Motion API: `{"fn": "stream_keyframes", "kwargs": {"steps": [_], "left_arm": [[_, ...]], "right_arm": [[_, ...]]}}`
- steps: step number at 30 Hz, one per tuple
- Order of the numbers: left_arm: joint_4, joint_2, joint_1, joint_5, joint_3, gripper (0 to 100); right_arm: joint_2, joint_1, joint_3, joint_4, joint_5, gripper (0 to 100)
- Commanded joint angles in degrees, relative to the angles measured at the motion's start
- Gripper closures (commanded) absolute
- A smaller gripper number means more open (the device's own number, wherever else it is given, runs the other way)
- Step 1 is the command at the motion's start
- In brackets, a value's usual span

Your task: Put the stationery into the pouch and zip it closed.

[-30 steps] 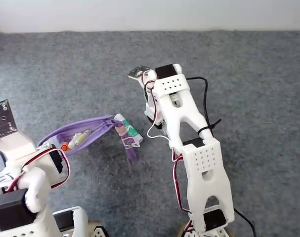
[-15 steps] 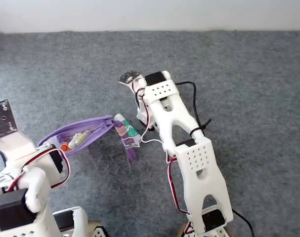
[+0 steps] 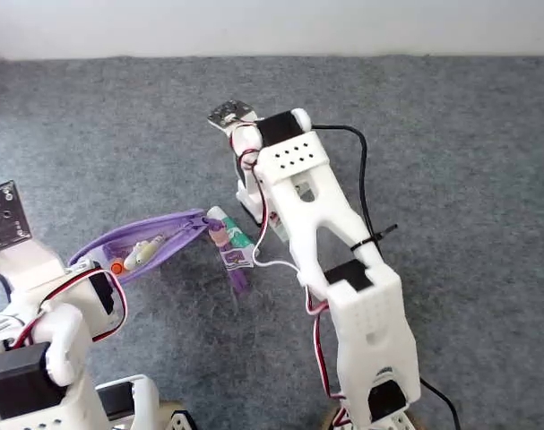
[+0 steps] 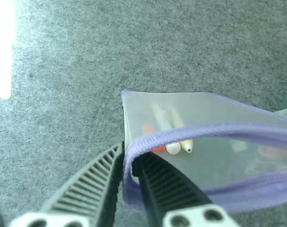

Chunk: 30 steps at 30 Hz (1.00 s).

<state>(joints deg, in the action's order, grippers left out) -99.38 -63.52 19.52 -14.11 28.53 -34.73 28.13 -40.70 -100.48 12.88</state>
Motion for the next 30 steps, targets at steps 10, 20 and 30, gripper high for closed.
{"fn": "stream_keyframes", "kwargs": {"steps": [10, 20, 30], "left_arm": [[-0.9, 0.4, 0.3, 0.5, 0.1, 99], [-0.9, 0.4, 0.3, 0.5, 0.1, 99], [-0.9, 0.4, 0.4, 0.5, 0.0, 99]], "right_arm": [[38.5, 11.3, 21.6, -1.9, -16.4, 99.1], [53.0, 28.1, 21.9, 22.8, -26.5, 99.1], [52.7, 30.9, 21.9, 37.1, -22.9, 99.1]]}}
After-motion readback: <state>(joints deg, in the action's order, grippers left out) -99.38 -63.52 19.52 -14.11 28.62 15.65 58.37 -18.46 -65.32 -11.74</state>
